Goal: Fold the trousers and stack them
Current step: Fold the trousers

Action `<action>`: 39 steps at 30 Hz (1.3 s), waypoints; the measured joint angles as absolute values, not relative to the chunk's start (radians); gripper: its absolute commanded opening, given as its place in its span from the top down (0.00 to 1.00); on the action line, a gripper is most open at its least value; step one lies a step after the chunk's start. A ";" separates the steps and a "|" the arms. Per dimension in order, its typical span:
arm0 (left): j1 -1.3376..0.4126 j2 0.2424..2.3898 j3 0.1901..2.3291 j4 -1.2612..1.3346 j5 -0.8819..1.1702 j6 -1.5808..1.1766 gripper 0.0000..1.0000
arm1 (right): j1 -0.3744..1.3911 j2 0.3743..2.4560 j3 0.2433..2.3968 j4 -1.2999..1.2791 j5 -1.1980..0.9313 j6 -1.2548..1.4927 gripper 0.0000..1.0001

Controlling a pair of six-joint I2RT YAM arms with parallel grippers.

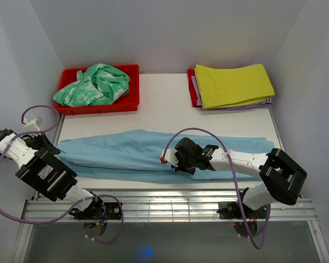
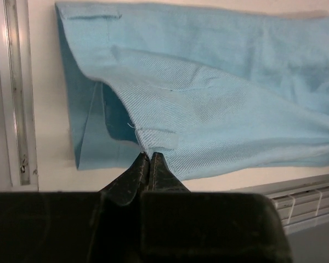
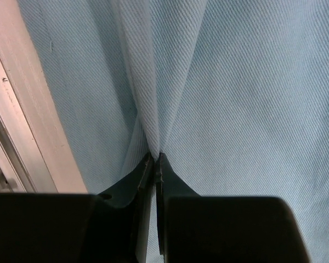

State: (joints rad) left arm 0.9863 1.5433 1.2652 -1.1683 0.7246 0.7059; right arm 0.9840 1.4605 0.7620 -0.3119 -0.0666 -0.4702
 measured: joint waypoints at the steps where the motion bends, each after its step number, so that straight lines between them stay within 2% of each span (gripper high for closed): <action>1: 0.991 1.541 1.261 -1.184 0.707 0.745 0.85 | 0.984 1.453 0.762 -0.316 -0.067 -0.470 0.92; 2: 0.997 1.537 1.248 -1.191 0.686 0.789 0.81 | 0.984 1.444 0.762 -0.320 -0.067 -0.471 0.92; 3: 1.004 1.535 1.230 -1.200 0.663 0.831 0.67 | 0.984 1.434 0.762 -0.327 -0.067 -0.471 0.92; 6: 1.042 1.536 1.193 -1.243 0.603 1.000 0.40 | 0.984 1.412 0.762 -0.351 -0.068 -0.472 0.92; 10: 1.093 1.534 1.209 -1.300 0.576 1.236 0.31 | 0.984 1.409 0.762 -0.381 -0.072 -0.476 0.92; 16: 1.107 1.417 1.195 -1.303 0.605 1.639 0.28 | 0.984 1.410 0.762 -0.396 -0.078 -0.478 0.92; 21: 1.106 1.174 0.961 -1.320 0.618 1.861 0.27 | 0.984 1.416 0.762 -0.397 -0.081 -0.478 0.92; 30: 1.106 1.044 0.635 -1.234 0.587 1.954 0.28 | 0.984 1.416 0.762 -0.400 -0.093 -0.478 0.92; 39: 1.106 1.006 0.527 -0.990 0.602 1.972 0.29 | 0.983 1.416 0.761 -0.403 -0.105 -0.478 0.92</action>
State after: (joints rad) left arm 1.1061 1.0061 0.5274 -0.9901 0.6018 1.9724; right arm 0.9829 1.4158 0.7609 -0.4026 -0.1051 -0.4778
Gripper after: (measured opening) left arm 0.712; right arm 0.084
